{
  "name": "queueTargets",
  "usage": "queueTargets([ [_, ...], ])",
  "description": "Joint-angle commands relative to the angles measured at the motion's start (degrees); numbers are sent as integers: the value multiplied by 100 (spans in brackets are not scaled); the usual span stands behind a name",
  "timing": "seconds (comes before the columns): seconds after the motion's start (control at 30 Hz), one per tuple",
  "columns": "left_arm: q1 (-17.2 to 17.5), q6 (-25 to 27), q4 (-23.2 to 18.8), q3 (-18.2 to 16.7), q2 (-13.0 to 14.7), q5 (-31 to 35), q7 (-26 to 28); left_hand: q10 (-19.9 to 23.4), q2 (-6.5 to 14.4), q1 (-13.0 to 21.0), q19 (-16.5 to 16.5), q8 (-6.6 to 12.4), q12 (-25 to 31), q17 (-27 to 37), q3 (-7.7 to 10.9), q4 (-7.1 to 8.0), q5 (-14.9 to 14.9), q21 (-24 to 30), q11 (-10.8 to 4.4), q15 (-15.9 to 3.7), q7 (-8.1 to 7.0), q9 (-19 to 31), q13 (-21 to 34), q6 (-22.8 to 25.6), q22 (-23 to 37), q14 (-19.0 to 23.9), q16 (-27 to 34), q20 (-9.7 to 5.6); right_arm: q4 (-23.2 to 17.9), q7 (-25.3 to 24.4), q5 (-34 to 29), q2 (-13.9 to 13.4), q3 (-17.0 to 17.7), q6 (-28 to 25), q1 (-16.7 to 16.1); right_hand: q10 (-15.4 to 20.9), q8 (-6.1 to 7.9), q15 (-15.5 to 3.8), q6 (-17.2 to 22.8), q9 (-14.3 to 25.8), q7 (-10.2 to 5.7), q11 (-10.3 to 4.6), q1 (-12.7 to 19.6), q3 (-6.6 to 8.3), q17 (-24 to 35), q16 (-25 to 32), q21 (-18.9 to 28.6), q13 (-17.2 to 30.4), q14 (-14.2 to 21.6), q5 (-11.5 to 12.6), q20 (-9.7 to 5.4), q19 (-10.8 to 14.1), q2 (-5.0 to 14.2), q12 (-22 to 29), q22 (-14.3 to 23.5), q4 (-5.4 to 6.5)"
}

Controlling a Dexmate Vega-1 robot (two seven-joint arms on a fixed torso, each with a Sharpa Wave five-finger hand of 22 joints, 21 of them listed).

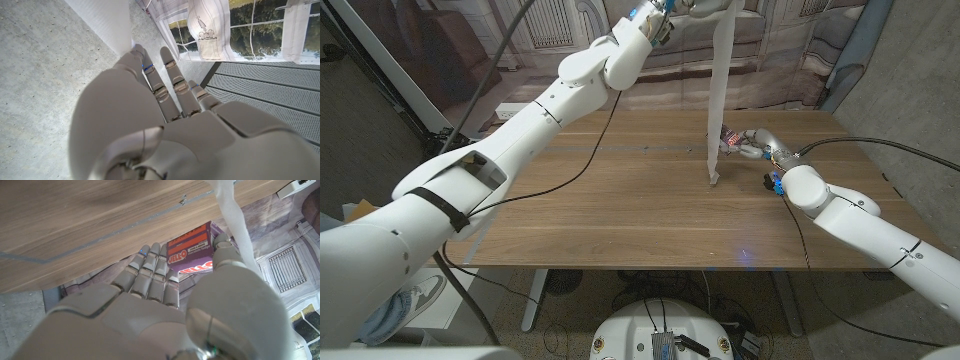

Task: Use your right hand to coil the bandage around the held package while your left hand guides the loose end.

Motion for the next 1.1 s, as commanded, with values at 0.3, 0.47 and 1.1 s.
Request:
queueTargets([
  [0.3,-251,102,319,277,-325,-62,44,28,-63,-63,-13,72,9,-8,48,45,32,-36,-37,-542,-116,12,1188,56,10,-50,-77,-156,-99,-41,54,23,78,385,-182,1211,47,-526,1193,11,-1064,-1103,335,296,-7,-2,37,24,90,26,-341,53,377,39,12,234],
  [0.47,-233,72,236,294,-328,-82,45,36,-79,-85,-28,77,-16,-14,57,54,32,-40,-39,-544,-118,9,1178,63,10,-61,-89,-173,-112,0,9,51,35,368,-108,1230,44,-526,1208,9,-1068,-1110,339,303,-9,-1,41,24,114,28,-343,65,375,37,13,229],
  [1.1,-246,180,127,333,-429,58,96,82,-102,-116,-49,85,-58,-21,91,64,36,-41,-47,-553,-124,3,1173,67,10,-70,-101,-174,-99,164,-129,127,-110,440,71,1308,33,-526,1258,2,-1064,-1120,338,321,-12,-8,41,22,165,33,-343,74,372,34,14,227],
])
